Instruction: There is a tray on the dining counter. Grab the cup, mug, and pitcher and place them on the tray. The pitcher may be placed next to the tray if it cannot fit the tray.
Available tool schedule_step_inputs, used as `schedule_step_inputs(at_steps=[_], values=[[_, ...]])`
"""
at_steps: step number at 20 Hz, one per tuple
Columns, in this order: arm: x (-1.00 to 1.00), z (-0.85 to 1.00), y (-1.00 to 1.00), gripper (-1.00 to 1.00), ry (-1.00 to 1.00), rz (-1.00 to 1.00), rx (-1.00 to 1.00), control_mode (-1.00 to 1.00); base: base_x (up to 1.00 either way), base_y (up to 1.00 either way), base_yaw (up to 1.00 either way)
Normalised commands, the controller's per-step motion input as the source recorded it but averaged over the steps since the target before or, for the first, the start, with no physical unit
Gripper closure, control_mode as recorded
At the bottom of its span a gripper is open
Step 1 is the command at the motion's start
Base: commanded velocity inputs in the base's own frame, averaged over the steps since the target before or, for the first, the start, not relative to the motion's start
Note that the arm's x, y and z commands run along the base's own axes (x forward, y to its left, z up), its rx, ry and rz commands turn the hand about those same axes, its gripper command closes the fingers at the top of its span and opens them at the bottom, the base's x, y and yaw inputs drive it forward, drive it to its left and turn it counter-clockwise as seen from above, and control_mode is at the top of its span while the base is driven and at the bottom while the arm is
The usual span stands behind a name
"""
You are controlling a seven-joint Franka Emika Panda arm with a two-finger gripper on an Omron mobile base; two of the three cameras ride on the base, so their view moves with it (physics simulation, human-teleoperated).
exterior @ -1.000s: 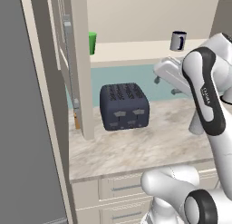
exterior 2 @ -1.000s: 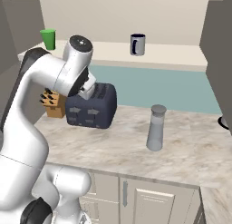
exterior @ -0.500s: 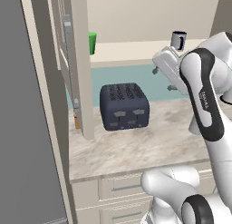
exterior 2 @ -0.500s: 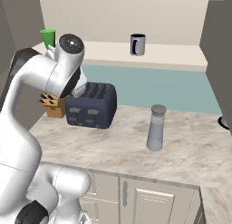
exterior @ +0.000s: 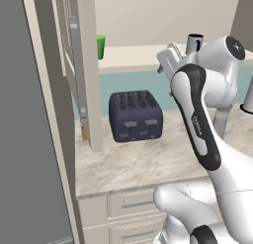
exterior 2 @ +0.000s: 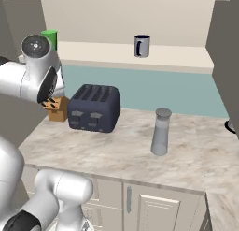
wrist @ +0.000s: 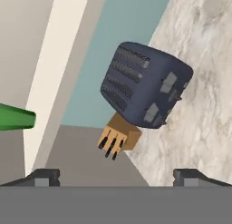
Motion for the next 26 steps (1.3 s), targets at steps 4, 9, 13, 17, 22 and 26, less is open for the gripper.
schedule_step_inputs(at_steps=[4, 9, 13, 17, 22, 26], values=[[0.00, 0.23, 0.02, -1.00, 0.00, -0.19, 0.16, -1.00, 0.00, 0.00, 0.00], [0.17, 0.11, 0.02, -1.00, 0.00, 0.04, 0.10, -1.00, 0.00, 0.00, 0.00], [0.34, 0.12, 0.00, -1.00, 0.00, 0.12, 0.11, -1.00, 0.00, 0.00, 0.00], [0.39, 0.22, 0.01, -1.00, 0.00, 0.13, 0.12, -1.00, 0.00, 0.00, 0.00], [0.22, 0.29, 0.20, -1.00, 0.00, 0.04, 0.05, -1.00, 0.00, 0.00, 0.00], [0.12, 0.16, 0.45, -1.00, 0.00, 0.00, 0.00, -1.00, 0.00, 0.00, 0.00]])
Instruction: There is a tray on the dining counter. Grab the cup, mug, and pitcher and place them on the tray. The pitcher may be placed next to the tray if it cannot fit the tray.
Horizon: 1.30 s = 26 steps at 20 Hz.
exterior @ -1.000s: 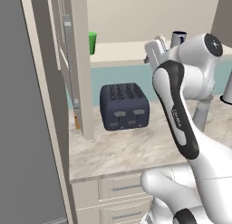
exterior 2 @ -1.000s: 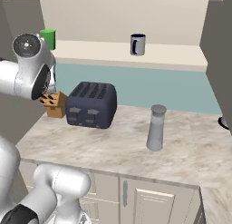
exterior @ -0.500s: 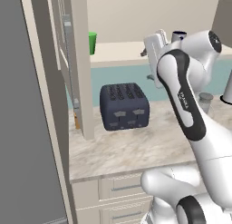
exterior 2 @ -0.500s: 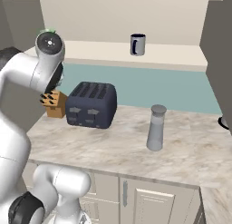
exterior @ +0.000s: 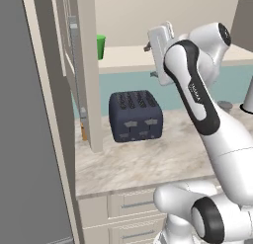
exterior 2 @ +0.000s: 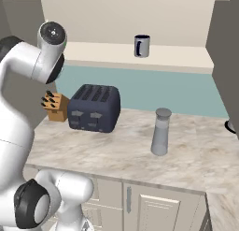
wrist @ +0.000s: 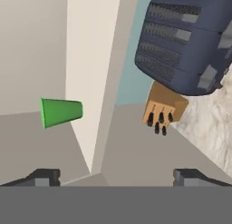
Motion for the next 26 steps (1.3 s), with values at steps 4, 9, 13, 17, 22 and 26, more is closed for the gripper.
schedule_step_inputs(at_steps=[4, 9, 13, 17, 22, 26], values=[[0.21, 0.05, 0.48, -1.00, 0.00, 0.00, 0.01, -1.00, 0.00, 0.00, 0.00], [0.33, 0.01, 0.31, -1.00, 0.00, 0.00, 0.05, -1.00, 0.00, 0.00, 0.00], [0.45, 0.00, 0.15, -1.00, 0.00, 0.00, 0.07, -1.00, 0.00, 0.00, 0.00], [0.47, 0.00, 0.05, -1.00, -0.02, 0.00, 0.01, -1.00, 0.00, 0.00, 0.00], [0.22, 0.01, 0.00, -1.00, -0.10, 0.00, -0.01, -1.00, 0.00, 0.00, 0.00], [0.08, 0.00, 0.01, -1.00, -0.13, 0.00, -0.08, -1.00, 0.00, 0.00, 0.00]])
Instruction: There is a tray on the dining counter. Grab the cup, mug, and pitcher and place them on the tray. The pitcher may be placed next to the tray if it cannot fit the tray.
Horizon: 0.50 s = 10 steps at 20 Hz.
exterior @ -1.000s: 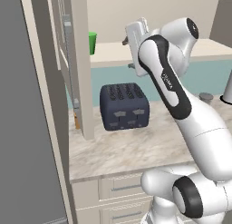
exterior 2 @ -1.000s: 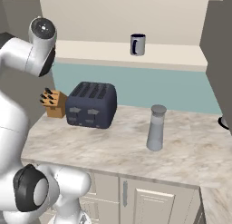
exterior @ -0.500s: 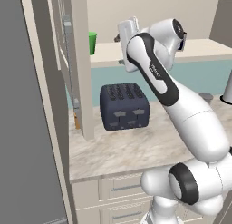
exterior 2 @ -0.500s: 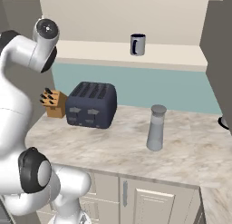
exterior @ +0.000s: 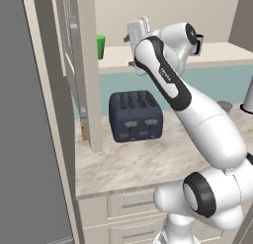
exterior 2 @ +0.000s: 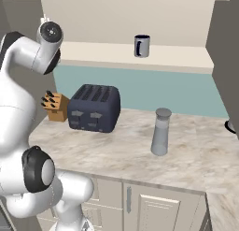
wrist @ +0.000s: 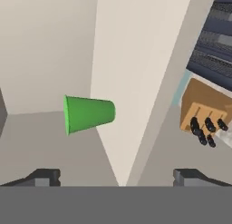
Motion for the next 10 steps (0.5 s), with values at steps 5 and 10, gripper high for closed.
schedule_step_inputs(at_steps=[5, 10], values=[[0.03, 0.00, 0.10, -1.00, -0.04, 0.00, -0.14, -1.00, 0.00, 0.00, 0.00], [0.26, 0.20, 0.19, -1.00, 0.02, 0.00, -0.02, -1.00, 0.00, 0.00, 0.00]])
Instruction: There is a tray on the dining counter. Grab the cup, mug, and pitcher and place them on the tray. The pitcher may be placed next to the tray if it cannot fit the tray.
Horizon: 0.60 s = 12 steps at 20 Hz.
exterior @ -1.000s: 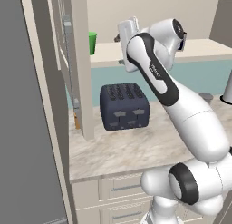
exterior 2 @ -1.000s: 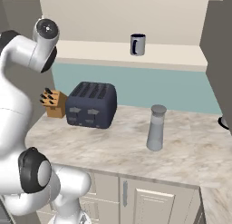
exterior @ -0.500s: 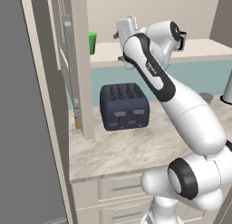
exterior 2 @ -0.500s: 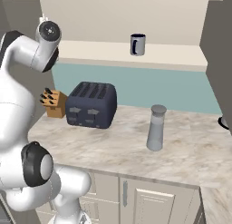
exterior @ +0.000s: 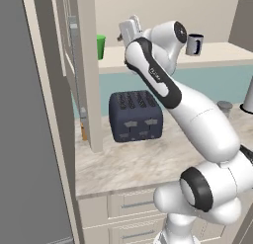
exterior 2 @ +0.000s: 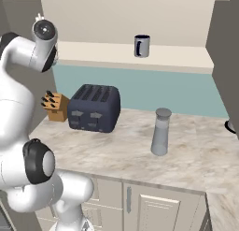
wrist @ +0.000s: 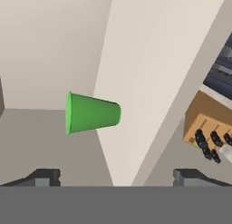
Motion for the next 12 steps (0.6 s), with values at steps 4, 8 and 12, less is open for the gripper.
schedule_step_inputs(at_steps=[4, 8, 12], values=[[0.39, 0.21, 0.15, -1.00, 0.05, 0.00, 0.00, -1.00, 0.00, 0.00, 0.00], [0.34, 0.03, 0.02, -1.00, 0.03, 0.00, 0.00, -1.00, 0.00, 0.00, 0.00], [0.27, 0.00, 0.00, -1.00, 0.02, 0.00, 0.00, -1.00, 0.00, 0.00, 0.00]])
